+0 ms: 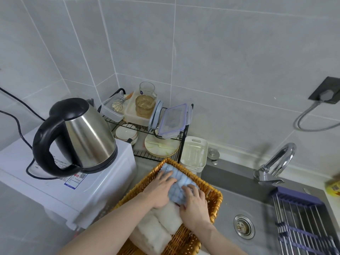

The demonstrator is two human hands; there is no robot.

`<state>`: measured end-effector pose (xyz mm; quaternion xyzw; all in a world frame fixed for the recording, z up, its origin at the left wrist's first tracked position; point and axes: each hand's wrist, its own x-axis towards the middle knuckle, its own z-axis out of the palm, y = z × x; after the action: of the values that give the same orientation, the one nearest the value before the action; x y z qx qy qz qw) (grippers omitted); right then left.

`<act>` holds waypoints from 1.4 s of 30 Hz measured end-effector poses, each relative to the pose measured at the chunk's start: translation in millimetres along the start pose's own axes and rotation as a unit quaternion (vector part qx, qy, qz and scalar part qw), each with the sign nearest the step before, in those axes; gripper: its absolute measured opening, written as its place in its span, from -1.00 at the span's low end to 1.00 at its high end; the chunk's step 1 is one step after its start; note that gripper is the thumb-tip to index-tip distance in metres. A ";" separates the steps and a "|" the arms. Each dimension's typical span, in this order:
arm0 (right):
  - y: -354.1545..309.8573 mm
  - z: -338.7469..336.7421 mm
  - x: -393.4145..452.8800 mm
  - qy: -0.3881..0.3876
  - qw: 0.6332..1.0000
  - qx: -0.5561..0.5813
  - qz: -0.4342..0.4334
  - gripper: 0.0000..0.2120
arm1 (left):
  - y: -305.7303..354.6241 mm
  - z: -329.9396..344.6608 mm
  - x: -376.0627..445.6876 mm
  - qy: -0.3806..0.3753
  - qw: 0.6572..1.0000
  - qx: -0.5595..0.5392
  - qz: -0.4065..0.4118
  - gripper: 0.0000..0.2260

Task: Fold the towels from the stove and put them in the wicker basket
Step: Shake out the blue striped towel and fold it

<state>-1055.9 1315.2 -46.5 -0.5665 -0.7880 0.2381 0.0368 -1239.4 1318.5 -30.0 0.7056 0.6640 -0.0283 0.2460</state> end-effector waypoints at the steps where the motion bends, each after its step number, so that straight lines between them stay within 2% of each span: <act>1: 1.8 -3.4 -3.2 0.000 1.000 0.005 -0.006 -0.37 | 1.2 -1.9 -8.8 0.012 1.000 -0.017 -0.009 -0.32; 7: 9.4 -14.6 -32.5 0.032 0.996 0.073 -0.029 -0.46 | 16.5 2.2 -84.9 0.095 0.981 -0.147 -0.082 -0.45; 9: 9.3 -16.4 -46.5 0.032 0.993 0.108 -0.022 -0.44 | 26.3 8.7 -114.1 0.117 0.971 -0.179 -0.104 -0.51; 16: 8.1 -21.8 -87.2 0.023 0.985 0.167 -0.039 -0.44 | 46.7 10.2 -180.7 0.148 0.966 -0.172 -0.123 -0.59; 26: 2.5 -54.9 -135.0 0.050 0.971 0.225 -0.061 -0.42 | 65.1 -17.5 -217.8 0.201 0.964 -0.153 -0.080 -0.59; 36: -25.9 -70.3 -179.1 0.098 0.961 0.258 -0.023 -0.47 | 41.4 -34.1 -228.0 0.152 0.977 -0.150 0.005 -0.62; 42: -33.7 -64.6 -222.5 0.126 0.957 0.260 0.019 -0.47 | 36.9 -22.4 -238.9 0.133 0.979 -0.149 0.048 -0.62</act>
<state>-985.1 1125.9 71.8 -0.5773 -0.6771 0.3623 0.2775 -1238.6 1106.7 88.7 0.6893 0.6529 0.1773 0.2589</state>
